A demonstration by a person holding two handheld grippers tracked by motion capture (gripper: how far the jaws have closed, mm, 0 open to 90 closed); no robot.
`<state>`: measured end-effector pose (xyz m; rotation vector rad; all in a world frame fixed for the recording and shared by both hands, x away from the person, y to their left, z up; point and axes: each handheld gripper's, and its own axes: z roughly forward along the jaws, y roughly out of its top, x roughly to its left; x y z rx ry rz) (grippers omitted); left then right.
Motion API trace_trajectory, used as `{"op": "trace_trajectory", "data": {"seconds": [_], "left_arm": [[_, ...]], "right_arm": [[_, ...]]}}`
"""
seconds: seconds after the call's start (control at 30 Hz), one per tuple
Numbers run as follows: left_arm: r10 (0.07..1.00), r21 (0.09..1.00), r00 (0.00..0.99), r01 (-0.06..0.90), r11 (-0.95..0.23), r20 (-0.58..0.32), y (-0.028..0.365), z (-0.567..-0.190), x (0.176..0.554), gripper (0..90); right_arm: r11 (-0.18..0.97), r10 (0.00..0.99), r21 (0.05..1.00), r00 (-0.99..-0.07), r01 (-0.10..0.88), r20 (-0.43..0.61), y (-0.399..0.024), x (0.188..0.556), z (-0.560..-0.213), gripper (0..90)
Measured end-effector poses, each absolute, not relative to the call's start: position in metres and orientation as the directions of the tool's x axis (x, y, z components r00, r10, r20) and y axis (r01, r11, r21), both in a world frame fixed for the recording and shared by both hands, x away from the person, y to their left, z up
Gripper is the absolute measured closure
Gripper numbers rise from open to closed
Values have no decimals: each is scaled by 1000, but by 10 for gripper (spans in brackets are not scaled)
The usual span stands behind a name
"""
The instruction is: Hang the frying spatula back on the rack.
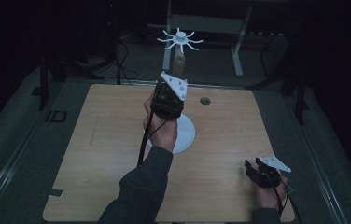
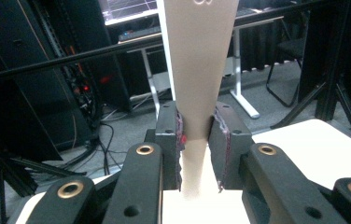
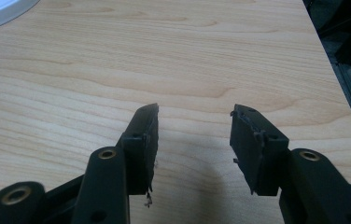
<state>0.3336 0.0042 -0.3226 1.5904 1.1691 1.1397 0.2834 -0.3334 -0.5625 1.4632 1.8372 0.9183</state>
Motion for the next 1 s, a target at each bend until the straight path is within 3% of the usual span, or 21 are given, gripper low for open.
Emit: {"op": "trace_trajectory", "data": {"seconds": [1.0], "left_arm": [[965, 937, 89, 232, -262, 248, -3, -319, 342, 744]], "right_arm": [[146, 978, 820, -204, 554, -37, -335, 283, -562, 509]]}}
